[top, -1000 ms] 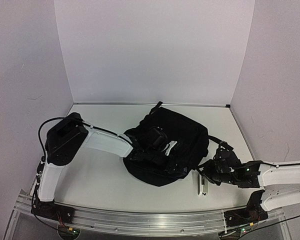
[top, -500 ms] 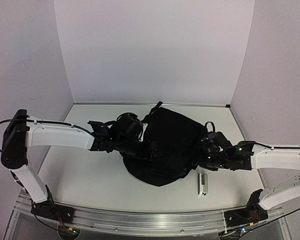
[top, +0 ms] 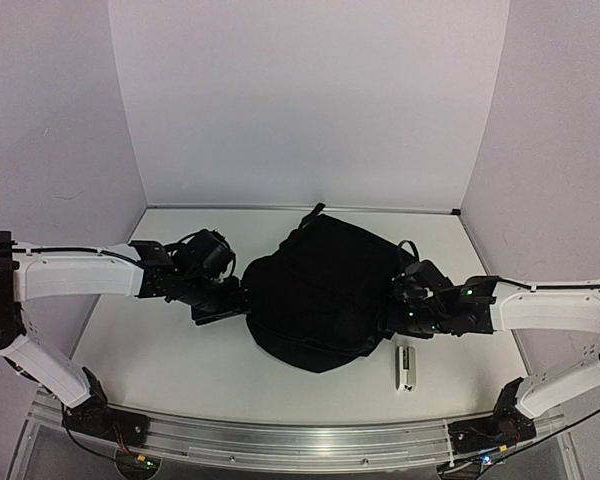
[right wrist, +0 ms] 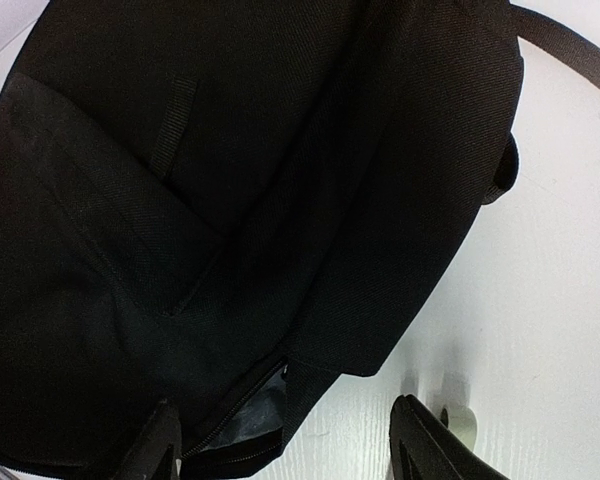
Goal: Pack the student bag
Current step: Adjust the student bag at the center of the board.
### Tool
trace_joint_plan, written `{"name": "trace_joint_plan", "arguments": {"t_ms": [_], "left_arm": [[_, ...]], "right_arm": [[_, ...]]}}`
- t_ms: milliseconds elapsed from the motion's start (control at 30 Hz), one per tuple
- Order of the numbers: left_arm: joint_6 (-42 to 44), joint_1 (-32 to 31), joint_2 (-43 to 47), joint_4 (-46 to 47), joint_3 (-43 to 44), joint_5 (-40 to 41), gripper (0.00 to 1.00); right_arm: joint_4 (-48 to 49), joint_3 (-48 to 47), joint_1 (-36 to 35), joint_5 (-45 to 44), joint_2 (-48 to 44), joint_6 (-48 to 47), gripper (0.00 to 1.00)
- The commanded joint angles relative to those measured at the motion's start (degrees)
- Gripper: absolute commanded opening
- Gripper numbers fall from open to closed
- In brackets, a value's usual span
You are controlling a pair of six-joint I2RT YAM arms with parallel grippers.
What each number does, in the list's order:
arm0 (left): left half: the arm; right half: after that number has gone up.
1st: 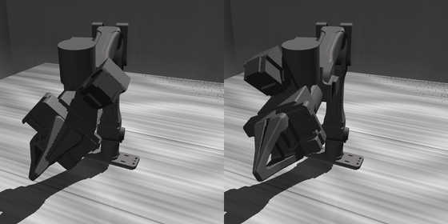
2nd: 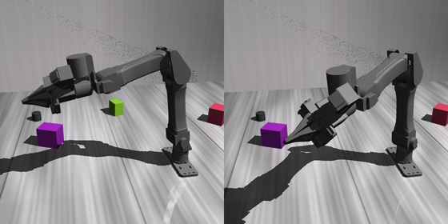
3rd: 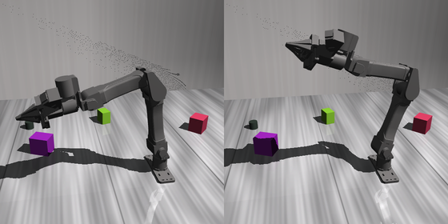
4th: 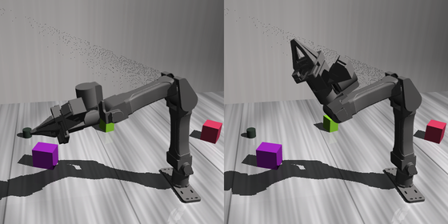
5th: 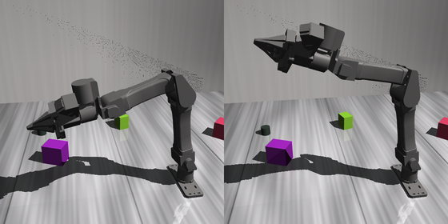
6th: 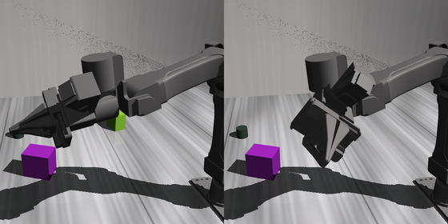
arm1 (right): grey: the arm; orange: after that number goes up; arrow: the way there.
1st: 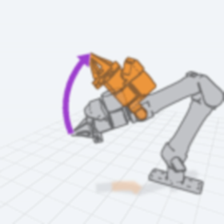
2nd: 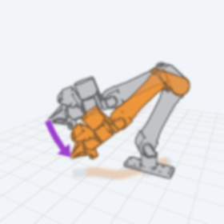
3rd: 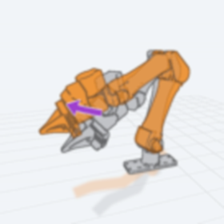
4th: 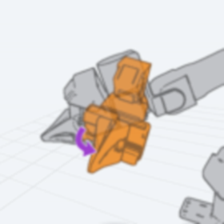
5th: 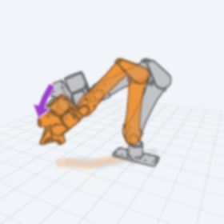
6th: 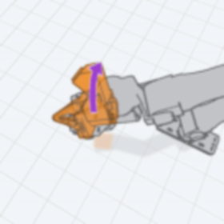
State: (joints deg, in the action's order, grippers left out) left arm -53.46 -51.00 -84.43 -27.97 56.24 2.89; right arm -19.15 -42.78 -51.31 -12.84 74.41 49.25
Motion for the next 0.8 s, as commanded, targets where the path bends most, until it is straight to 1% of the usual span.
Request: {"name": "trace_joint_plan", "arguments": {"t_ms": [0, 167, 267, 333, 567, 667, 767], "left_arm": [[-2.17, -0.06, -2.34, 5.79, -0.25, -4.6, 0.78], [-1.82, 0.1, -4.86, 8.53, 1.32, -6.49, 0.54], [-1.38, 0.11, -5.03, 9.03, 2.08, -6.55, 0.33], [-0.97, 0.12, -4.51, 8.91, 2.67, -6.44, 0.26], [2.61, 0.2, -3.04, 6.74, 6.75, -6.98, 0.16], [3.48, 0.24, -2.43, 7.77, 7.65, -8.08, 0.06], [4.27, 0.64, -1.09, 10.32, 8.5, -9.79, 0.04]], "right_arm": [[-0.8, -0.92, -0.23, -2.07, -2.15, -0.72, 0.68], [-0.78, 0.14, -0.21, -2.19, -3.56, -0.03, 0.68], [-0.76, 0.7, -0.25, -2.22, -4.26, 0.23, 0.68], [-0.8, 0.96, -0.21, -2.1, -4.57, 0.27, 0.68], [-0.85, 1.4, -0.2, -2.09, -6.32, -1.58, 0.69], [-0.99, 0.88, -0.18, -1.83, -6.79, -2.93, 0.69], [-1.18, 0.3, -0.24, -0.82, -7.17, -5.22, 0.69]]}}
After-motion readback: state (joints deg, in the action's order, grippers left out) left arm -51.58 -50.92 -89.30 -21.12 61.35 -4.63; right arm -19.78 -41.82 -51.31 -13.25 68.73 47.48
